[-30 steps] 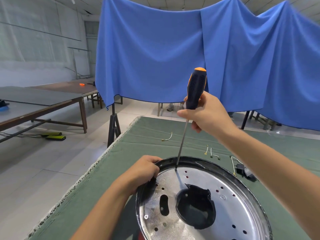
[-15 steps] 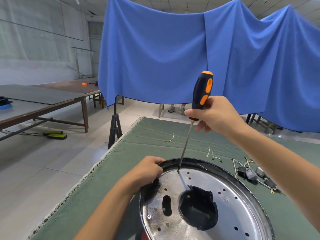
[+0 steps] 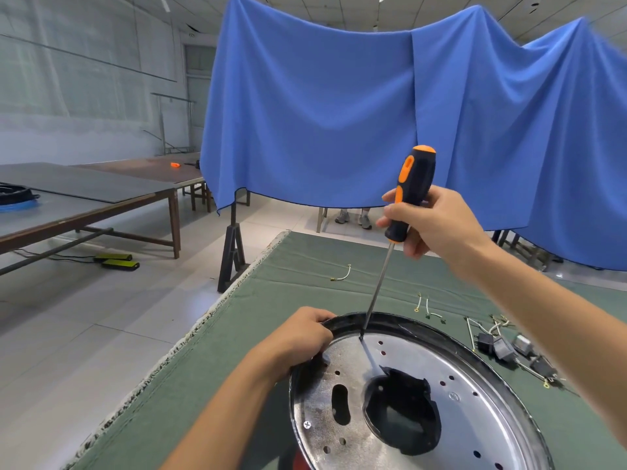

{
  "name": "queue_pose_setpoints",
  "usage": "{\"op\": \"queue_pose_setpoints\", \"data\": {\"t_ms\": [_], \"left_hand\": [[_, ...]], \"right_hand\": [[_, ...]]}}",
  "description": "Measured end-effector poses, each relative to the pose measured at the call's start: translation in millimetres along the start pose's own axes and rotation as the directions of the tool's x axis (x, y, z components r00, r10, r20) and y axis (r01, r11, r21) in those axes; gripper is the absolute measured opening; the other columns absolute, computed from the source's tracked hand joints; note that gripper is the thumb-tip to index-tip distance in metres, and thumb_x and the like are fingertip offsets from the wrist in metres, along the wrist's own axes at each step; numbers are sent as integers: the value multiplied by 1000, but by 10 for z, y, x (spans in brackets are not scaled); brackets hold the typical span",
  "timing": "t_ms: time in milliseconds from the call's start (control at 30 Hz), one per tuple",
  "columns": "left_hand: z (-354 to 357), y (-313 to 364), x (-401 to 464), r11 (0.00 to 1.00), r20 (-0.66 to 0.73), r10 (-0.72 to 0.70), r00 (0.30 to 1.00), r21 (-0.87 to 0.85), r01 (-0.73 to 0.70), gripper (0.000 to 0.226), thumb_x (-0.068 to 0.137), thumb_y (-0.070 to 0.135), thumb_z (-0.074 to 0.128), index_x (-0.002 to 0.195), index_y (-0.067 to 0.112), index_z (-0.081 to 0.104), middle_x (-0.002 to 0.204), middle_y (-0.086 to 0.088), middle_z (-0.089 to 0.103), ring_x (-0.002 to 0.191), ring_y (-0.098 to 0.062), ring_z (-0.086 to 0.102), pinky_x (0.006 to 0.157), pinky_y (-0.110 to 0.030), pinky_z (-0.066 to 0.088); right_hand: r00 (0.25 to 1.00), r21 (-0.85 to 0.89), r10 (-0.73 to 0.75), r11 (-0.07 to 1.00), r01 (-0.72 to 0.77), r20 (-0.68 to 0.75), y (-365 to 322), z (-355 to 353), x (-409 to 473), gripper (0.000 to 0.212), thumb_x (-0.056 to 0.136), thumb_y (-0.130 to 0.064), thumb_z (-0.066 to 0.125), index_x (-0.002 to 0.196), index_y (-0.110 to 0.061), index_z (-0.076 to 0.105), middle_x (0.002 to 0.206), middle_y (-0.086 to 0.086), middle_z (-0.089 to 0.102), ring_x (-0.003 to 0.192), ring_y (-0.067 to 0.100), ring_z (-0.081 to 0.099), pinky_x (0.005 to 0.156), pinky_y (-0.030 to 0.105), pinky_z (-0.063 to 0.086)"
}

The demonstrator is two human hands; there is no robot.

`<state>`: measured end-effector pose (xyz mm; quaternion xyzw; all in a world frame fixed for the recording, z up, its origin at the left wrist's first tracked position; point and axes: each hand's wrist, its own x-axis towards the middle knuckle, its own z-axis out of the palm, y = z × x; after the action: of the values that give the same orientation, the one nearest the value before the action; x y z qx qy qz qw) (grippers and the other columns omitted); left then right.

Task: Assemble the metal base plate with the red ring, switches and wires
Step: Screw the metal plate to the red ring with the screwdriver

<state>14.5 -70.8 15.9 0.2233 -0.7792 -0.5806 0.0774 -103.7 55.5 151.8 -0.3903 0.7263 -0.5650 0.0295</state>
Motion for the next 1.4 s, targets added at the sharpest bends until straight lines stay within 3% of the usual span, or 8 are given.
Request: {"op": "queue_pose_setpoints", "data": {"t_ms": [167,433,600,733,867,967,1133,1400], "left_hand": [[1,-5,1,1000,9,6,1000,-11,-6,41,76,-12,34,92,7,67,59,-7,44,48,-17,45,51,-23,39],[-2,0,-1,1000,-1,18,1000,7,-17,42,76,-11,34,98,2,67,61,-8,43,50,-18,44,52,-24,38],[-4,-15,5,1000,0,13,1000,3,-13,42,74,-12,34,99,-2,65,61,-8,40,53,-20,42,53,-25,37],[-4,-16,1,999,-8,19,1000,31,-19,43,74,-10,35,97,3,68,63,-9,45,62,-22,43,59,-28,35],[1,-6,-17,1000,1,18,1000,17,-18,43,75,-11,36,95,5,69,58,-4,51,53,-18,48,54,-23,39],[-5,10,-23,1000,4,18,1000,13,-18,42,75,-11,36,96,3,69,57,-3,51,50,-15,48,53,-21,40],[-26,10,-41,1000,1,27,1000,11,-27,42,71,-12,36,93,2,69,66,-12,49,59,-22,45,60,-28,37],[-11,112,-85,988,3,25,1000,-153,-24,46,74,-14,36,88,7,74,42,0,51,37,-14,47,41,-16,40]], "right_hand": [[989,-204,-95,977,70,-115,-53,20,-8,42,73,-39,79,62,-14,48,56,1,67,32,10,49,34,17,38],[993,-80,117,990,-117,-1,-171,-87,-2,10,81,-23,56,82,-13,57,85,16,72,44,17,61,40,21,39],[990,-366,-66,930,16,-124,-193,-123,-28,28,76,-35,67,94,-22,49,76,0,66,50,22,67,49,31,48],[955,-625,-194,781,13,-222,-234,-111,-17,43,72,-47,69,103,-28,47,82,-4,60,80,26,61,67,35,47],[956,-615,-252,781,108,-152,-276,-95,5,54,75,-34,72,117,-31,38,80,-4,53,79,29,54,71,37,45],[964,-714,-264,681,163,-32,-376,-111,24,33,81,-45,66,103,-29,46,75,-8,54,75,24,57,65,34,43],[970,-556,-192,795,242,146,-552,-135,47,19,81,-23,61,96,-30,51,80,-4,59,61,19,67,54,31,51],[916,-470,-401,810,350,-10,-496,-92,-16,28,80,-23,67,104,-23,53,75,-9,55,73,25,62,71,45,55]]}}
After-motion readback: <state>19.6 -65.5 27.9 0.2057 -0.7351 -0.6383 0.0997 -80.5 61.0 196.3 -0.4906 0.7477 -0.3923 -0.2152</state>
